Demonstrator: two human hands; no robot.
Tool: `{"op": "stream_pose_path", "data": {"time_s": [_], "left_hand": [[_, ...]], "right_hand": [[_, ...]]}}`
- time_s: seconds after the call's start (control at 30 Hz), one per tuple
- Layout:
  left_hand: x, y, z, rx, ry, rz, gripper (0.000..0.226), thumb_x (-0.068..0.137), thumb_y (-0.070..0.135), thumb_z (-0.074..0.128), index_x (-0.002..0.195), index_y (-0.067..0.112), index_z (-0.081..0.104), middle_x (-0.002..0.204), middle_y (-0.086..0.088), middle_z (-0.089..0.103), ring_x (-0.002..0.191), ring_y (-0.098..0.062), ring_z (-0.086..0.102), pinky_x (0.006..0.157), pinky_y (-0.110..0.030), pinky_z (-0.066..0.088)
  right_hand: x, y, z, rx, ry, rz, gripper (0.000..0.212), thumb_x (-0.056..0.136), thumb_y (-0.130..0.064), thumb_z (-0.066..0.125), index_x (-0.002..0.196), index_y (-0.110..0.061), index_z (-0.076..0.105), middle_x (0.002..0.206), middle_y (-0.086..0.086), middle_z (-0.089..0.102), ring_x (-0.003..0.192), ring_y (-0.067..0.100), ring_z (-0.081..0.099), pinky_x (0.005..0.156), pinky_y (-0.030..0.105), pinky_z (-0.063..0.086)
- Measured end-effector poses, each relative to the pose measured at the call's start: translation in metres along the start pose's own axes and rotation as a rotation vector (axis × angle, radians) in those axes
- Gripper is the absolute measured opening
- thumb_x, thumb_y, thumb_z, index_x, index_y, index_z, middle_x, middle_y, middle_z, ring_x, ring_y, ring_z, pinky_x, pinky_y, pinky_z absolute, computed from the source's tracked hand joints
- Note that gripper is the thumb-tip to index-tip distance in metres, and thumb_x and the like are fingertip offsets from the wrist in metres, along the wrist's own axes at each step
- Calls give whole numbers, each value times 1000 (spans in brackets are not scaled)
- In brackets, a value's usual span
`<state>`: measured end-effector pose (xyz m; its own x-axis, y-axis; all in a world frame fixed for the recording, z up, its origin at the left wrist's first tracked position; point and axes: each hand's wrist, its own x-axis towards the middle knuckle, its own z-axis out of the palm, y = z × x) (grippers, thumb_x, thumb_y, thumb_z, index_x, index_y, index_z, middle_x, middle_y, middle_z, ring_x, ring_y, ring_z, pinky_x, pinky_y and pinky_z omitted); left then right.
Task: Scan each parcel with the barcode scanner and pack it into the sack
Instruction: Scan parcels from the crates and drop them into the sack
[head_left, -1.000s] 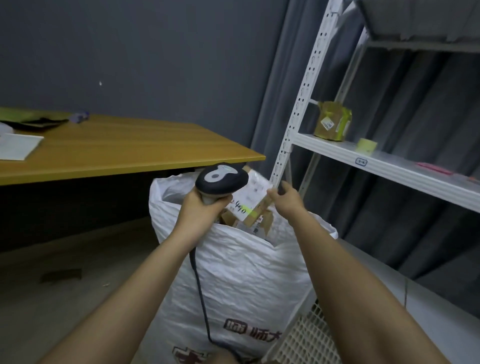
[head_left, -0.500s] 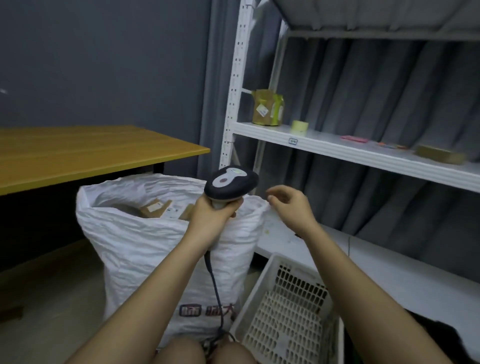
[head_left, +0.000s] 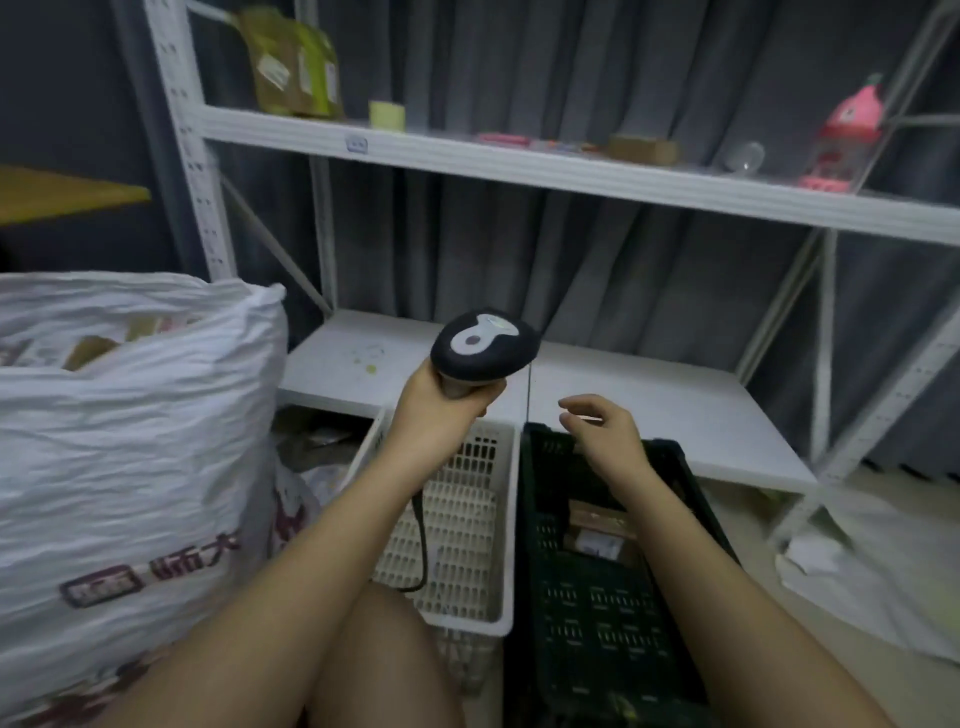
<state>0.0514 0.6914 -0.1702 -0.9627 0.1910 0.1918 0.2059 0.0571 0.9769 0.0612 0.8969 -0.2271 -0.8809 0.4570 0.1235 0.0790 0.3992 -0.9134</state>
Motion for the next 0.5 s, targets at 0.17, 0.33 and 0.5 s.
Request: {"op": "stream_pose_path", "data": {"time_s": [0.17, 0.33, 0.5], "left_hand": [[16, -62, 61, -73, -99, -88, 40, 84, 18, 73, 120, 19, 56, 94, 4, 67, 75, -3, 62, 55, -5, 46], [48, -144, 102, -41, -173, -211, 47, 82, 13, 74, 126, 11, 58, 104, -5, 69, 80, -8, 64, 60, -8, 48], [85, -223, 127, -30, -212, -322, 37, 84, 7, 70, 117, 16, 56, 85, 4, 65, 65, -2, 60, 55, -8, 47]], "right_hand": [[4, 94, -19, -7, 89, 181, 11, 93, -6, 61, 100, -13, 67, 100, 1, 65, 95, 14, 59, 73, 20, 44], [25, 196, -20, -115, 96, 395, 8, 92, -8, 63, 99, -7, 67, 100, 7, 66, 98, 22, 61, 81, 29, 45], [67, 288, 2, -308, 5, 512, 10, 93, -10, 60, 101, -5, 66, 97, 7, 65, 92, 22, 58, 81, 29, 44]]}}
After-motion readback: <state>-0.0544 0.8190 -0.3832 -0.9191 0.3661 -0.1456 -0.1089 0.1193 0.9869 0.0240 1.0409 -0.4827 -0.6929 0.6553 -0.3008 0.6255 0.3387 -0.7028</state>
